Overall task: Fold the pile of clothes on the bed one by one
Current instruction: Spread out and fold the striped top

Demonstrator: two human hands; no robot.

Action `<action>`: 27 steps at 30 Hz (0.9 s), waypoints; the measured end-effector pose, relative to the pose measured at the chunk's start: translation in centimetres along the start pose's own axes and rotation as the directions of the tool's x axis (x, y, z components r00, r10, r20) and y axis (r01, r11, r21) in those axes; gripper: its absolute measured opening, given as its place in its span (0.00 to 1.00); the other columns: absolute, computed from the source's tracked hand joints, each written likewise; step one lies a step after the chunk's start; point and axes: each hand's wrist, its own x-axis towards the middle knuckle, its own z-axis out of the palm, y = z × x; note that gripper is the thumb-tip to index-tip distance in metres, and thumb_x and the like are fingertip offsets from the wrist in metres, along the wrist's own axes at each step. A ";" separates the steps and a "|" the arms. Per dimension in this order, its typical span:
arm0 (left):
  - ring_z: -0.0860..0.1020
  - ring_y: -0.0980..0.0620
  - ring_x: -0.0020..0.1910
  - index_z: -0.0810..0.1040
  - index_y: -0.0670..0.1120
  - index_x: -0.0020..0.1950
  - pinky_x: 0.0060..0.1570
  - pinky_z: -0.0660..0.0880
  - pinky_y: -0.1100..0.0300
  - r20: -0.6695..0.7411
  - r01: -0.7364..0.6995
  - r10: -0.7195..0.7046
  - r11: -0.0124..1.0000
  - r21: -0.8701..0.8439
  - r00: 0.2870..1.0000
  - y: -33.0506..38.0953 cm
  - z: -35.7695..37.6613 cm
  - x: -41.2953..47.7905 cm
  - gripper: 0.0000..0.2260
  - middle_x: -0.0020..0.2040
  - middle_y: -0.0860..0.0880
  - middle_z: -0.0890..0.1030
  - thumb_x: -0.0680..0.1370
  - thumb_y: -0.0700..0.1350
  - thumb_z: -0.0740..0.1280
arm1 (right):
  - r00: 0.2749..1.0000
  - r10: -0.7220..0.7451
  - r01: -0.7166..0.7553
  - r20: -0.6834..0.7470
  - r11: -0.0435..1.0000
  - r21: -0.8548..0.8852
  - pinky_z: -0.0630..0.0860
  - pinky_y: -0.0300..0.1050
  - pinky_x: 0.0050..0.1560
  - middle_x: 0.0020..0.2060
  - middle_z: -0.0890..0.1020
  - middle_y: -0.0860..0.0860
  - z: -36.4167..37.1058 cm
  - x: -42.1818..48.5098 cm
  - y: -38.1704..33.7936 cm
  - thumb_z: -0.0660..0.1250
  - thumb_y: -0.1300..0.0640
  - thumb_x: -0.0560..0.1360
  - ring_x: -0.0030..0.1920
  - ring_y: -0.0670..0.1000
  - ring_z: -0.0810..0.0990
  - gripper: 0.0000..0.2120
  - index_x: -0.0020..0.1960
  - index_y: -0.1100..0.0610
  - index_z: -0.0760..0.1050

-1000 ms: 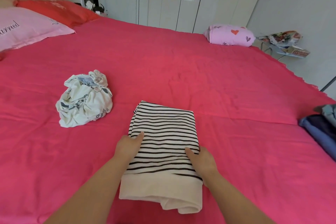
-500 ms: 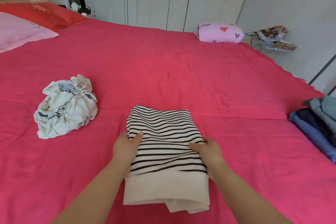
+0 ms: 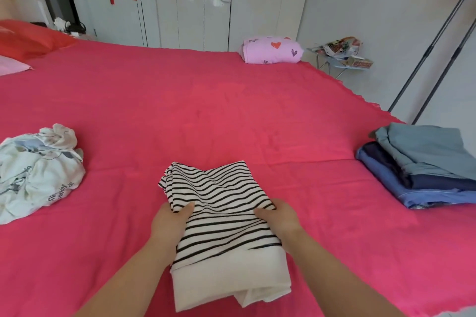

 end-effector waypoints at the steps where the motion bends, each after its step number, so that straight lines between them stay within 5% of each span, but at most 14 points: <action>1: 0.77 0.42 0.53 0.73 0.41 0.59 0.55 0.75 0.48 0.003 -0.022 0.022 1.000 -0.012 1.000 0.7 0.5 -0.2 0.15 0.55 0.42 0.78 0.75 0.46 0.68 | 1.000 -0.024 0.024 -0.012 1.000 0.000 0.79 0.51 0.52 0.44 0.82 0.54 -0.7 0.0 -0.5 0.68 0.63 0.70 0.47 0.55 0.81 0.06 0.47 0.57 0.77; 6: 0.78 0.43 0.51 0.74 0.43 0.58 0.51 0.76 0.48 0.074 -0.103 0.110 0.990 -0.098 0.991 3.7 5.9 -1.6 0.14 0.52 0.44 0.79 0.75 0.46 0.69 | 0.990 -0.111 0.111 -0.082 0.994 0.004 0.79 0.51 0.51 0.43 0.83 0.55 -7.3 0.4 -2.4 0.68 0.63 0.70 0.46 0.55 0.82 0.06 0.42 0.53 0.76; 13: 0.78 0.46 0.47 0.73 0.45 0.55 0.44 0.75 0.52 0.236 -0.158 0.201 0.969 -0.189 0.951 8.3 18.7 -5.3 0.11 0.48 0.46 0.79 0.76 0.47 0.68 | 0.930 -0.206 0.196 -0.305 0.979 -0.062 0.78 0.45 0.50 0.42 0.83 0.51 -21.2 1.1 -2.7 0.69 0.60 0.70 0.44 0.50 0.81 0.07 0.48 0.55 0.79; 18: 0.78 0.46 0.50 0.75 0.48 0.54 0.53 0.76 0.47 0.385 -0.183 0.242 0.966 -0.184 0.891 11.7 27.7 -6.0 0.10 0.50 0.47 0.80 0.75 0.48 0.69 | 0.871 -0.197 0.209 -0.450 0.978 -0.023 0.78 0.52 0.53 0.44 0.83 0.52 -30.0 1.8 -2.0 0.70 0.58 0.70 0.47 0.53 0.82 0.09 0.50 0.56 0.78; 23: 0.80 0.46 0.51 0.77 0.48 0.54 0.55 0.76 0.45 0.569 -0.341 0.342 0.933 -0.112 0.748 17.3 36.1 -4.2 0.11 0.52 0.47 0.82 0.73 0.49 0.70 | 0.759 -0.110 0.306 -0.642 0.930 0.202 0.78 0.54 0.55 0.44 0.83 0.53 -35.0 3.7 -0.5 0.70 0.58 0.71 0.49 0.55 0.81 0.09 0.51 0.54 0.76; 27: 0.79 0.48 0.50 0.77 0.46 0.55 0.51 0.76 0.55 0.687 -0.511 0.423 0.855 -0.087 0.591 23.1 42.4 -3.1 0.11 0.51 0.48 0.81 0.73 0.46 0.71 | 0.623 -0.012 0.438 -0.782 0.834 0.336 0.78 0.54 0.53 0.41 0.83 0.51 -36.5 5.5 -0.5 0.68 0.59 0.72 0.46 0.54 0.82 0.05 0.47 0.52 0.77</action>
